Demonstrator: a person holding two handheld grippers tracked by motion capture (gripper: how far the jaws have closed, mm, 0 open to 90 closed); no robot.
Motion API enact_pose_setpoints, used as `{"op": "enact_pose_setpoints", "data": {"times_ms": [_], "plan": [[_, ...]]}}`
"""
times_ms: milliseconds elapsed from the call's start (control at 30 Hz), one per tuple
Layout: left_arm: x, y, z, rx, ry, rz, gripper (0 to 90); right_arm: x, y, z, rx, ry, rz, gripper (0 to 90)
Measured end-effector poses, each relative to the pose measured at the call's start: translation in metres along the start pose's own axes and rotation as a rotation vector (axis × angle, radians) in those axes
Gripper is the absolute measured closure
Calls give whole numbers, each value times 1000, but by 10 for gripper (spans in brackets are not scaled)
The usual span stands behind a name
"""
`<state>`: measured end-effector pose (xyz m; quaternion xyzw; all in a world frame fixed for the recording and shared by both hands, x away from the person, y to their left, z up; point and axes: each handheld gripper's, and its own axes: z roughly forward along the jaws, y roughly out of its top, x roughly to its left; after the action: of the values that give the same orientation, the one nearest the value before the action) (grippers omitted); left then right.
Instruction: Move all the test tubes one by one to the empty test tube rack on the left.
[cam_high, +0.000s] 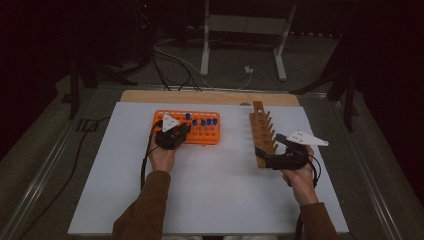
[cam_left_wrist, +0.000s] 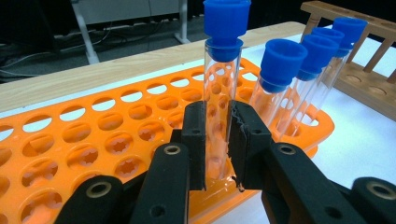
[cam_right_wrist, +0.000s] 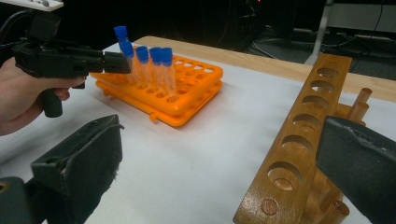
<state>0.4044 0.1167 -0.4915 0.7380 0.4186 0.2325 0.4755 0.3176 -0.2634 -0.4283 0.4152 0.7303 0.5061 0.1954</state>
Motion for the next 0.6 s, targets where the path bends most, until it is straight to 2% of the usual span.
{"op": "enact_pose_setpoints", "data": {"times_ms": [600], "plan": [[0,-4,2,20,4,-9,780,-2,-3,-4,4,-8,12,8]]}}
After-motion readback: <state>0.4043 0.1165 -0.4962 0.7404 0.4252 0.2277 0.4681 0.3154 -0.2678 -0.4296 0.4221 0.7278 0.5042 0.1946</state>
